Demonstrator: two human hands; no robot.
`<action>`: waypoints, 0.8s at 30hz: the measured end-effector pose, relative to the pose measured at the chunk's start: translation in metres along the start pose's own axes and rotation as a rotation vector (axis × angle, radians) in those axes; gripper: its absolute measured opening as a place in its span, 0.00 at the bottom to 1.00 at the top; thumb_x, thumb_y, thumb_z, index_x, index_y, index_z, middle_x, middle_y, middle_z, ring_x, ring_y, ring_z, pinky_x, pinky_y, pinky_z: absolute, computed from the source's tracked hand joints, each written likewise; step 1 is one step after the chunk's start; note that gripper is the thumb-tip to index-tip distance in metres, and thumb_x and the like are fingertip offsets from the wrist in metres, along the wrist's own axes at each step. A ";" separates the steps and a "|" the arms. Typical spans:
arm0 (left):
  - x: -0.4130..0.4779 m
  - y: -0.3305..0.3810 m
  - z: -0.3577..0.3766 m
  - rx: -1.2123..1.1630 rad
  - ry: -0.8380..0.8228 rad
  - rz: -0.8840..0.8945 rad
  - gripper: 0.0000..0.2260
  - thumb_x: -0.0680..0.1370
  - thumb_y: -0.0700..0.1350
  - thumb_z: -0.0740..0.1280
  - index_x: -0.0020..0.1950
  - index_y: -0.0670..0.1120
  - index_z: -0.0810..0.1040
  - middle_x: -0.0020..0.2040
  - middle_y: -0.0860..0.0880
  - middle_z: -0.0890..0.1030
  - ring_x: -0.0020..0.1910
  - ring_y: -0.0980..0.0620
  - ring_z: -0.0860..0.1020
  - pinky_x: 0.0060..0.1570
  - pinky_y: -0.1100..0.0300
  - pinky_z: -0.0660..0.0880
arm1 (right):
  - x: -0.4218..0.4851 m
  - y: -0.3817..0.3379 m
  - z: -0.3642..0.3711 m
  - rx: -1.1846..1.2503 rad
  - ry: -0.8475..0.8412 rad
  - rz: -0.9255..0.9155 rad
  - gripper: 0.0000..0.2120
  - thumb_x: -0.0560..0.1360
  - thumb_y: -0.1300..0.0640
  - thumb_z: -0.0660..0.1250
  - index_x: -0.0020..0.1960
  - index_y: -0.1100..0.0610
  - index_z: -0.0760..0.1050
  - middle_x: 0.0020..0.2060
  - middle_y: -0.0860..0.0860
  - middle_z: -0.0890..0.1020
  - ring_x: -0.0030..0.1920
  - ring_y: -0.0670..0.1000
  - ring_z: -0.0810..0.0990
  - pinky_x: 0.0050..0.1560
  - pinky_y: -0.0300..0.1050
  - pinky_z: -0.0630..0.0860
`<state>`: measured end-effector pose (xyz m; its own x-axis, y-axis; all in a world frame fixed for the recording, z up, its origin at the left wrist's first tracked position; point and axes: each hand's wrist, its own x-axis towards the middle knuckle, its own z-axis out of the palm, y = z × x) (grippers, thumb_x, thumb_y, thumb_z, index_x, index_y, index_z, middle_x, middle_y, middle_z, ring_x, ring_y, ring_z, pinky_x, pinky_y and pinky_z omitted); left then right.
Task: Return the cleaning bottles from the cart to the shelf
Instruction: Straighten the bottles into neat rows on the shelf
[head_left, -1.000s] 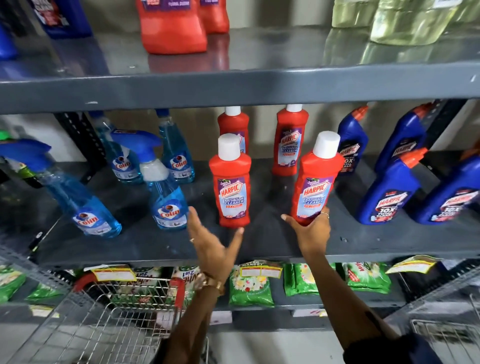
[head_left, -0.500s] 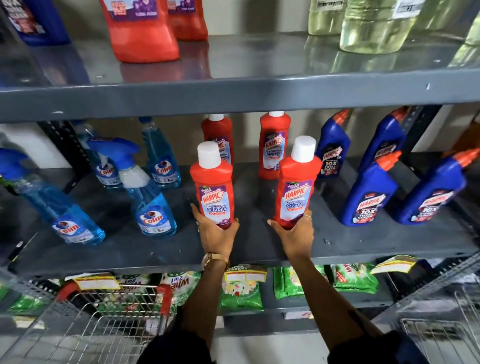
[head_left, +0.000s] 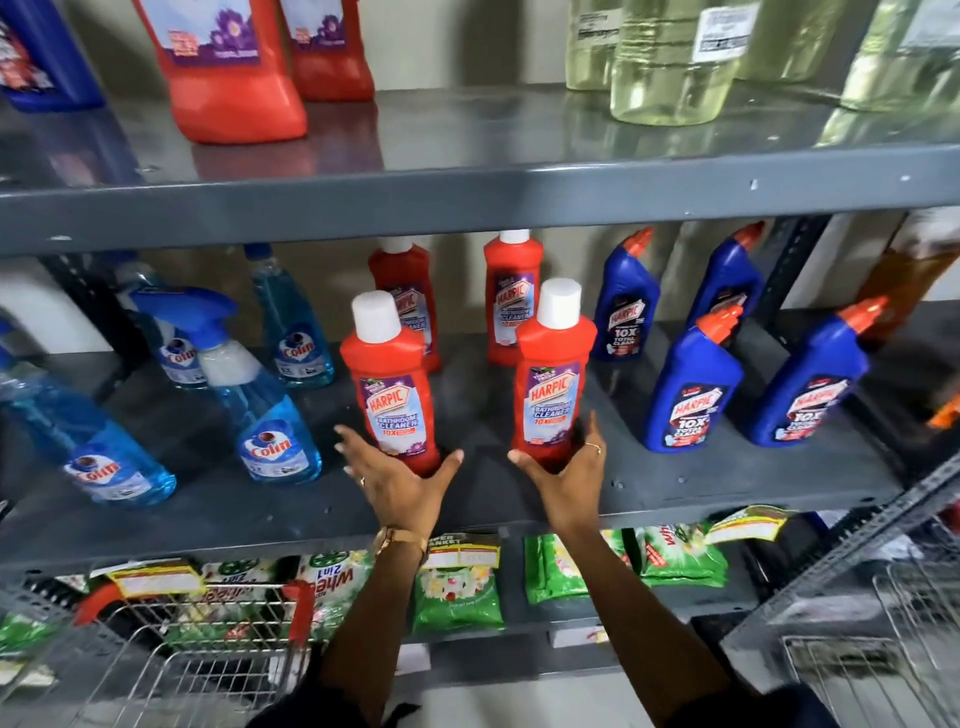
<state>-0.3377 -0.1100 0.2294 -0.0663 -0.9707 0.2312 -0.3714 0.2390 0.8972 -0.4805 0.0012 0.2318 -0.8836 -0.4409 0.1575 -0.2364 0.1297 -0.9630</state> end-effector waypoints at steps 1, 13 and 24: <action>-0.015 0.001 0.001 0.051 0.017 0.061 0.63 0.60 0.60 0.78 0.77 0.41 0.38 0.79 0.39 0.48 0.78 0.43 0.44 0.75 0.46 0.41 | -0.003 0.004 -0.009 0.031 0.065 -0.005 0.53 0.56 0.44 0.81 0.72 0.58 0.59 0.67 0.54 0.69 0.67 0.52 0.69 0.69 0.50 0.67; -0.074 0.061 0.096 -0.202 -0.278 0.145 0.58 0.62 0.48 0.79 0.77 0.43 0.40 0.77 0.44 0.51 0.77 0.42 0.55 0.76 0.55 0.54 | 0.082 0.038 -0.124 -0.107 0.225 0.019 0.60 0.53 0.56 0.83 0.74 0.63 0.51 0.71 0.61 0.65 0.70 0.55 0.66 0.70 0.42 0.61; -0.064 0.062 0.131 -0.140 -0.143 -0.018 0.56 0.61 0.45 0.81 0.77 0.45 0.47 0.66 0.43 0.77 0.63 0.42 0.76 0.62 0.53 0.72 | 0.081 0.042 -0.105 -0.254 0.212 0.011 0.58 0.53 0.39 0.79 0.74 0.52 0.51 0.70 0.55 0.70 0.64 0.58 0.75 0.60 0.54 0.74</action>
<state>-0.4777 -0.0370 0.2208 -0.1953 -0.9663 0.1676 -0.2424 0.2132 0.9465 -0.6043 0.0643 0.2271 -0.9449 -0.2469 0.2151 -0.2959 0.3625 -0.8837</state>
